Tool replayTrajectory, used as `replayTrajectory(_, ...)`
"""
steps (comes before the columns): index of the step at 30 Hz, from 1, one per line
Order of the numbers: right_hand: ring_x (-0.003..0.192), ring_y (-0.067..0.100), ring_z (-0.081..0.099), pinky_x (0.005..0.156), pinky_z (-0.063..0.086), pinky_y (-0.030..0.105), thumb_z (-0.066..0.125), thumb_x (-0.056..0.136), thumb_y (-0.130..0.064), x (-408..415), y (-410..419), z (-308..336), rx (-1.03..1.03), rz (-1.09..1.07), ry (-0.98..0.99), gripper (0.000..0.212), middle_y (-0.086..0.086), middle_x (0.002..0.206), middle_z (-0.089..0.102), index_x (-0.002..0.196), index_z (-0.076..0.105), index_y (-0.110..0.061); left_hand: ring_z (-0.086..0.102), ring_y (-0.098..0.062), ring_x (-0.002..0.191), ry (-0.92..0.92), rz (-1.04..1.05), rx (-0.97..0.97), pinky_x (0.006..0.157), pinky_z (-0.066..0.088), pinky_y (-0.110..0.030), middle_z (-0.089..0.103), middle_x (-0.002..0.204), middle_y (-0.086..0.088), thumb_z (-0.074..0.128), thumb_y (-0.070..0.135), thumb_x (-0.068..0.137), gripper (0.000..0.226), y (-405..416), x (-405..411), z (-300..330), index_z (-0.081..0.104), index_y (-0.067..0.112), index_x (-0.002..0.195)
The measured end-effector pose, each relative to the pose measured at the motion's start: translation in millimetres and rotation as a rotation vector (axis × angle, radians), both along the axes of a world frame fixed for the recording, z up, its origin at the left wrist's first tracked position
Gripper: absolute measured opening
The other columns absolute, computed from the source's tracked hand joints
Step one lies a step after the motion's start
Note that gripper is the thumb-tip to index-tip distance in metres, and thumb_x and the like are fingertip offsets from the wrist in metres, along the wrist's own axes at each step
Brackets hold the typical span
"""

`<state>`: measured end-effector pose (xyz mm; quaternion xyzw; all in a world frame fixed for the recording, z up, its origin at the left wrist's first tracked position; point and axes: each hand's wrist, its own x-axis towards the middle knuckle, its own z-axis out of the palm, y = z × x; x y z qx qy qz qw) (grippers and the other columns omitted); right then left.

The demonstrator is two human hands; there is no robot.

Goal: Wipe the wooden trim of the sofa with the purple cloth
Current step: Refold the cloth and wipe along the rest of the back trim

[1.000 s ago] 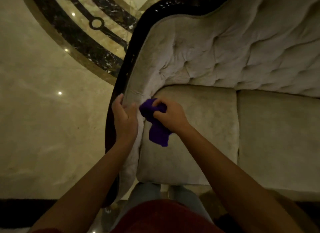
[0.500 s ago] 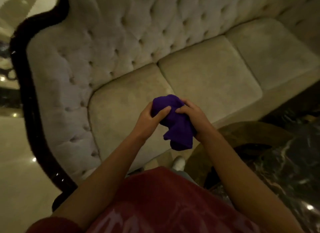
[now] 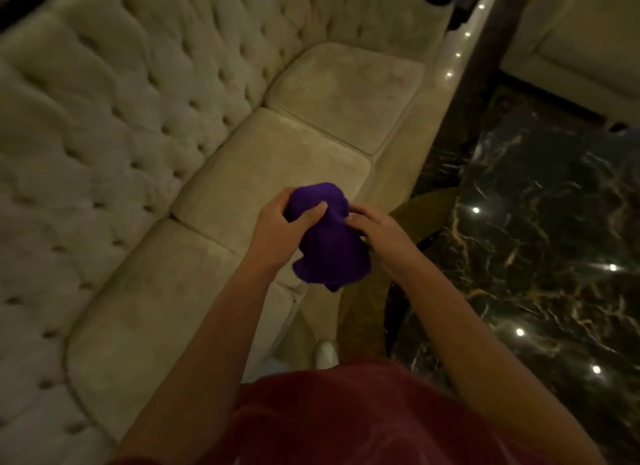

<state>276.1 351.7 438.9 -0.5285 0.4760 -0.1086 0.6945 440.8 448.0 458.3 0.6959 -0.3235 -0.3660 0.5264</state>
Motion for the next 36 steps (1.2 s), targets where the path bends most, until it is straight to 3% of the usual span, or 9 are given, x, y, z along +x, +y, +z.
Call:
replayTrajectory(5, 0.093, -0.001, 0.067, 0.070, 0.049, 0.016, 0.063, 0.100, -0.027, -46.7, -28.8, 0.8, -0.298, -0.390, 0.163, 0.015, -0.012, 0.107, 0.070, 0.114, 0.067, -0.031, 0.069, 0.000, 0.091, -0.090, -0.063, -0.009, 0.085, 0.058, -0.029, 0.074, 0.095, 0.017, 0.083, 0.039, 0.081, 0.023, -69.8, -16.4, 8.1, 0.066, 0.043, 0.097)
replayTrajectory(9, 0.088, -0.013, 0.063, 0.069, 0.047, 0.002, 0.063, 0.100, -0.019, -57.1, -53.6, -0.5, -0.498, -0.364, 0.173, 0.015, -0.014, 0.099, 0.067, 0.107, 0.064, -0.031, 0.068, 0.005, 0.090, -0.110, -0.165, -0.016, 0.082, 0.057, -0.024, 0.073, 0.094, 0.021, 0.079, 0.041, 0.084, 0.022, -135.2, -23.2, 9.8, 0.065, 0.042, 0.100)
replayTrajectory(14, 0.093, -0.018, 0.063, 0.067, 0.049, 0.002, 0.066, 0.100, -0.025, -34.8, -119.4, 5.3, -0.423, -0.302, 0.147, 0.035, -0.018, 0.108, 0.067, 0.134, 0.059, -0.024, 0.072, -0.013, 0.098, -0.027, -0.246, -0.026, 0.087, 0.061, -0.035, 0.075, 0.104, 0.005, 0.079, 0.037, 0.087, 0.034, -227.3, -28.3, 13.2, 0.069, 0.021, 0.115)
replayTrajectory(18, 0.099, -0.017, 0.064, 0.072, 0.053, 0.005, 0.066, 0.097, -0.048, -21.3, -174.4, 23.0, -0.368, -0.311, 0.085, 0.058, -0.021, 0.116, 0.064, 0.148, 0.047, -0.028, 0.075, -0.021, 0.100, 0.370, -0.253, 0.004, 0.084, 0.063, -0.038, 0.079, 0.107, -0.003, 0.076, 0.032, 0.090, 0.030, -293.7, -23.9, 23.0, 0.071, 0.019, 0.116)
replayTrajectory(21, 0.102, -0.005, 0.070, 0.078, 0.059, 0.017, 0.067, 0.084, -0.065, -19.8, -210.2, 35.4, -0.272, -0.373, -0.002, 0.068, -0.017, 0.119, 0.066, 0.142, 0.047, -0.036, 0.076, -0.021, 0.101, 0.463, -0.332, -0.004, 0.086, 0.063, -0.038, 0.079, 0.108, -0.002, 0.076, 0.034, 0.090, 0.025, -337.9, -24.5, 35.6, 0.073, 0.024, 0.113)
replayTrajectory(25, 0.104, 0.007, 0.073, 0.080, 0.061, 0.022, 0.072, 0.076, -0.063, -28.8, -249.7, 38.8, -0.190, -0.476, -0.112, 0.055, -0.008, 0.120, 0.071, 0.123, 0.054, -0.043, 0.075, -0.017, 0.102, 0.453, -0.415, -0.003, 0.087, 0.063, -0.036, 0.079, 0.108, 0.001, 0.074, 0.034, 0.091, 0.019, -388.1, -35.7, 45.6, 0.073, 0.029, 0.109)
replayTrajectory(29, 0.101, 0.008, 0.074, 0.078, 0.061, 0.023, 0.074, 0.077, -0.060, -44.1, -296.0, 29.4, -0.147, -0.533, -0.093, 0.066, -0.004, 0.120, 0.072, 0.132, 0.056, -0.029, 0.075, -0.014, 0.100, 0.446, -0.428, 0.067, 0.090, 0.061, -0.036, 0.079, 0.107, 0.002, 0.071, 0.034, 0.094, 0.021, -436.0, -51.9, 38.2, 0.071, 0.025, 0.113)
replayTrajectory(33, 0.101, 0.016, 0.076, 0.084, 0.064, 0.033, 0.076, 0.079, -0.053, -68.3, -361.6, 21.7, -0.054, -0.502, -0.110, 0.060, -0.002, 0.113, 0.077, 0.130, 0.062, -0.025, 0.075, -0.011, 0.101, 0.434, -0.360, 0.085, 0.086, 0.061, -0.032, 0.079, 0.109, 0.005, 0.072, 0.036, 0.093, 0.026, -487.3, -66.2, 30.5, 0.070, 0.026, 0.116)
replayTrajectory(36, 0.094, 0.014, 0.078, 0.072, 0.062, 0.023, 0.078, 0.079, -0.052, -84.6, -412.4, 26.4, -0.034, -0.504, -0.137, 0.046, -0.008, 0.103, 0.080, 0.117, 0.068, -0.028, 0.075, -0.013, 0.102, 0.514, -0.279, 0.071, 0.081, 0.061, -0.029, 0.077, 0.116, 0.000, 0.076, 0.039, 0.087, 0.044, -524.9, -76.8, 28.3, 0.065, 0.020, 0.125)
